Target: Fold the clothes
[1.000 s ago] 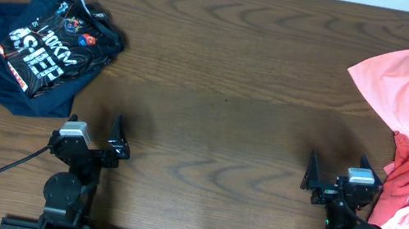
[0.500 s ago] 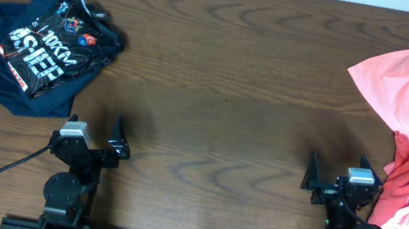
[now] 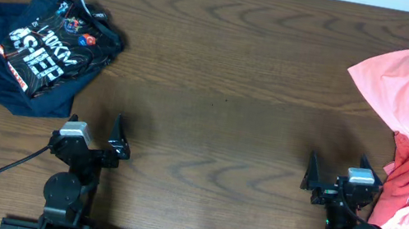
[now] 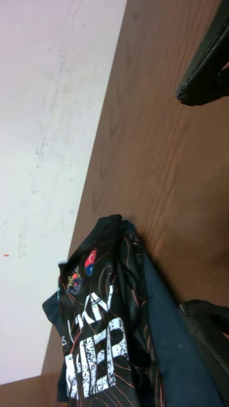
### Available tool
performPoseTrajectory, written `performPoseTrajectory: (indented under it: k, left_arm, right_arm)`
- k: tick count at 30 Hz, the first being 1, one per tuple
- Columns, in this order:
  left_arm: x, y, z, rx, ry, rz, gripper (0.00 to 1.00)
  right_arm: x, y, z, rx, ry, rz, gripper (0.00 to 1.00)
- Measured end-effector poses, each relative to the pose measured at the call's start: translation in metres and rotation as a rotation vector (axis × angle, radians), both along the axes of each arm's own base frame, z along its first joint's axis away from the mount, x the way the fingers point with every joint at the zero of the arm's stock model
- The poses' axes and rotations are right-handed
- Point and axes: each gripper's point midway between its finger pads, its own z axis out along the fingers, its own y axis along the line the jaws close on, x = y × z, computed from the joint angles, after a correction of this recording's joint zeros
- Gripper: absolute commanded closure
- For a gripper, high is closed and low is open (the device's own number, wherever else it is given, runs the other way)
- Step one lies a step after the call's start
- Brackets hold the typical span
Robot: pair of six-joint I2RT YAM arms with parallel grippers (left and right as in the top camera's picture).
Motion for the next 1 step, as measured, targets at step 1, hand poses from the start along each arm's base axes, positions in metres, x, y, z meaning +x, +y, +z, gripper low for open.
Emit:
performPoseTrajectory:
  k: [1]
  left_arm:
    - [0.0,0.0,-0.0001,0.0,0.0,0.0,0.02]
  right_arm:
    - [0.0,0.0,0.0,0.0,0.0,0.0,0.01]
